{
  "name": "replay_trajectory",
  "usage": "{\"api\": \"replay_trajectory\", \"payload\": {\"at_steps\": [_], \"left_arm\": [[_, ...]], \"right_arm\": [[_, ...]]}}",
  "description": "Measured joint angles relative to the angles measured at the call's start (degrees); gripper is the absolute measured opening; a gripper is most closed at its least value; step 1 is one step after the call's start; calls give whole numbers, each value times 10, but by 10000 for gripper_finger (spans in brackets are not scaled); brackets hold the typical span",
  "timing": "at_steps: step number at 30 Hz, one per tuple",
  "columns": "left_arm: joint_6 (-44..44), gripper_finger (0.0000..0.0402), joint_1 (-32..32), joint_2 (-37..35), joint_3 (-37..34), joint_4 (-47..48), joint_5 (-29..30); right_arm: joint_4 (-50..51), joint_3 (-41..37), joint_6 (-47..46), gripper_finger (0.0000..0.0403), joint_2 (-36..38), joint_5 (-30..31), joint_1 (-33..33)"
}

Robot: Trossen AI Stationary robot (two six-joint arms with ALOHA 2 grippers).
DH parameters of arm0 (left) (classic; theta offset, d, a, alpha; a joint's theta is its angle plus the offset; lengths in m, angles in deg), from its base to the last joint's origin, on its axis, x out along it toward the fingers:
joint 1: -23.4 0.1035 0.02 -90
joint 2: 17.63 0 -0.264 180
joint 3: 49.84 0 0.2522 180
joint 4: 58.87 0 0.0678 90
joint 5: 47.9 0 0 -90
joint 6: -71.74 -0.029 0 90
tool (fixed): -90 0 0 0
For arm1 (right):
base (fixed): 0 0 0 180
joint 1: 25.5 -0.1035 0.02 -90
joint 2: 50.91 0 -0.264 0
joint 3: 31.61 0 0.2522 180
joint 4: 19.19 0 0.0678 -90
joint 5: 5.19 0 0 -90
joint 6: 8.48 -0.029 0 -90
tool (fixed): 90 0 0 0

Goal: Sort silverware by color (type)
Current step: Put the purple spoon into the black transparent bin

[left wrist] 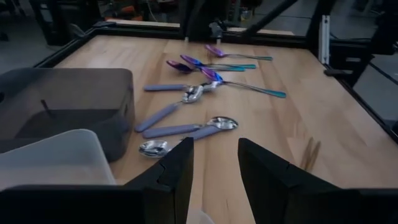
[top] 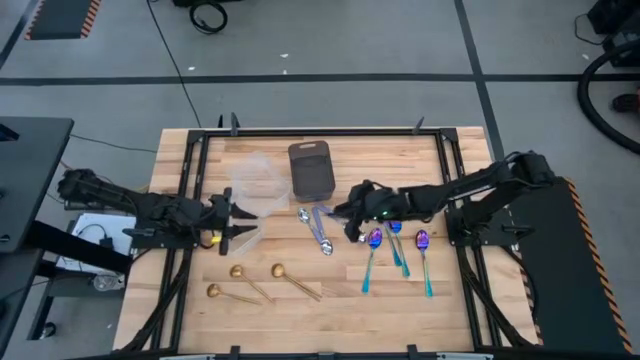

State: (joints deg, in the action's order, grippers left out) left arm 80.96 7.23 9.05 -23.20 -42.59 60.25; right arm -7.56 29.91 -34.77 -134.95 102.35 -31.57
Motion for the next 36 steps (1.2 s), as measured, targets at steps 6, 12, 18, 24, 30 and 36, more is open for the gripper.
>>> {"api": "replay_trajectory", "payload": {"at_steps": [6,12,18,24,30,36], "left_arm": [[0,133,-2,0,0,0,0],[4,133,-1,0,0,-3,0],[6,133,-1,0,0,-9,0],[7,133,-1,0,0,-10,3],[6,133,-1,0,0,-11,33],[6,133,-1,0,0,-13,37]], "right_arm": [[164,101,-47,46,-64,-1,-11],[219,159,-70,46,-106,-20,-20],[203,160,-100,46,-132,-77,-28],[238,160,-138,53,-134,-81,-30],[238,160,-142,76,-134,-68,-48],[235,160,-146,109,-134,-49,-53]]}}
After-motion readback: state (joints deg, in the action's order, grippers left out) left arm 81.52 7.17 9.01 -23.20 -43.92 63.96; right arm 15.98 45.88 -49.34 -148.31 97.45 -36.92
